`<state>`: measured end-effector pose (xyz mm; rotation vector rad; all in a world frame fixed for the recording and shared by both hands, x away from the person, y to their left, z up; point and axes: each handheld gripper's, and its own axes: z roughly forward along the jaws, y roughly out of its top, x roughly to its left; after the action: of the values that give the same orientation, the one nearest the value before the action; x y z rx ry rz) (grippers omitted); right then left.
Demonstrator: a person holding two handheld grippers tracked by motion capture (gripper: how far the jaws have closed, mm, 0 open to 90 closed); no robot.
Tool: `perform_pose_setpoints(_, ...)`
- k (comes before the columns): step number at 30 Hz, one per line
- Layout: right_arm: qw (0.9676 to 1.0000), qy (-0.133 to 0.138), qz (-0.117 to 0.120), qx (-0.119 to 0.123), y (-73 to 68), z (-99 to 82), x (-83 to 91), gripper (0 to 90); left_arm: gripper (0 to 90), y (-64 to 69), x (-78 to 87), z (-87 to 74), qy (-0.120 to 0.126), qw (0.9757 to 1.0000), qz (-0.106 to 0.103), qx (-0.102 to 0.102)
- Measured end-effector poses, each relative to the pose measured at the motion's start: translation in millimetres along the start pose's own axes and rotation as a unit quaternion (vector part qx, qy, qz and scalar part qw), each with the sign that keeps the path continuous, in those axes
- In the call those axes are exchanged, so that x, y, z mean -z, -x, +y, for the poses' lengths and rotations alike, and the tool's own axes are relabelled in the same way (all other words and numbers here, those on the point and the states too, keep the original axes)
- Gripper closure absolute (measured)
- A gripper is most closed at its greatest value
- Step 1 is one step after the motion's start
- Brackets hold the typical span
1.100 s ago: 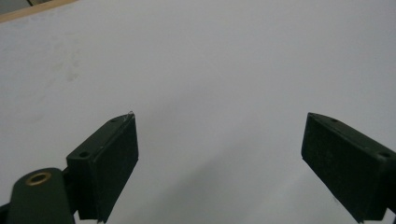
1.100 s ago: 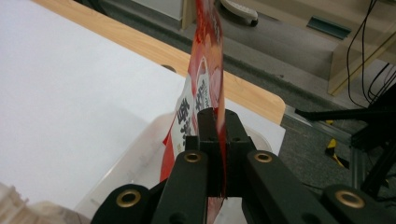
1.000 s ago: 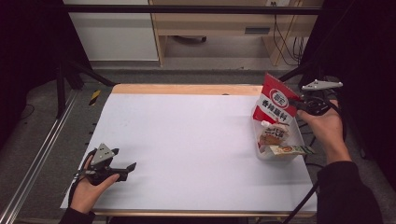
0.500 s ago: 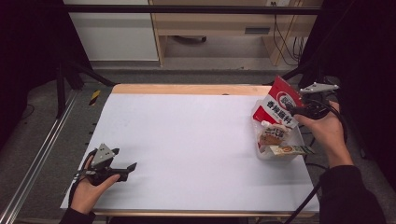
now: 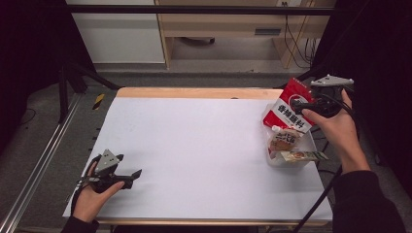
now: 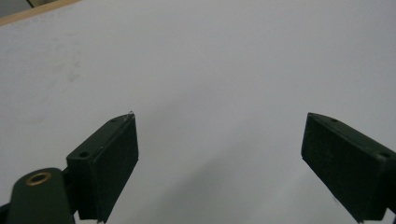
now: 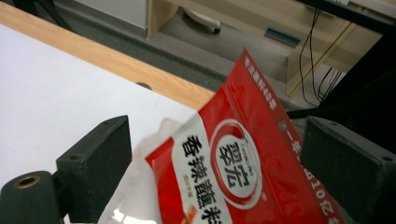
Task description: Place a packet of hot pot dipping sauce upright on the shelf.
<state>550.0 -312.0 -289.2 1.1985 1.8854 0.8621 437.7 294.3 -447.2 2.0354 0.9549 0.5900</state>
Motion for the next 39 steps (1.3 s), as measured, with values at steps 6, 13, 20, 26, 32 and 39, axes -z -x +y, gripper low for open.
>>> perform_pose_setpoints(6,0.9997,0.005,0.007,0.021,-20.8,11.1,6.0,10.3,10.7,0.7,-0.2,0.1,-0.002,1.0,0.001,-0.003)
perform_pose_setpoints(13,0.9986,0.015,0.036,0.036,-50.5,26.1,14.8,10.1,10.5,-6.2,-1.9,-1.5,-0.002,0.9999,0.003,0.013)
perform_pose_setpoints(20,0.9966,0.02,0.064,0.049,-80.2,32.0,22.5,9.9,10.4,-8.8,-0.1,-1.8,0.002,0.9998,0.001,0.018)
perform_pose_setpoints(26,0.9942,0.023,0.086,0.059,-100.3,33.5,28.1,8.3,10.0,-12.4,-0.8,-2.5,0.0,0.9998,0.005,0.018)
perform_pose_setpoints(32,0.9913,0.026,0.106,0.074,-128.0,29.9,31.6,8.2,9.3,-11.4,-1.0,-2.7,-0.001,0.9999,0.006,0.016)
perform_pose_setpoints(39,0.9888,0.025,0.128,0.072,-152.6,18.5,31.6,6.7,9.1,-13.4,-0.5,-3.3,0.001,0.9998,0.007,0.02)
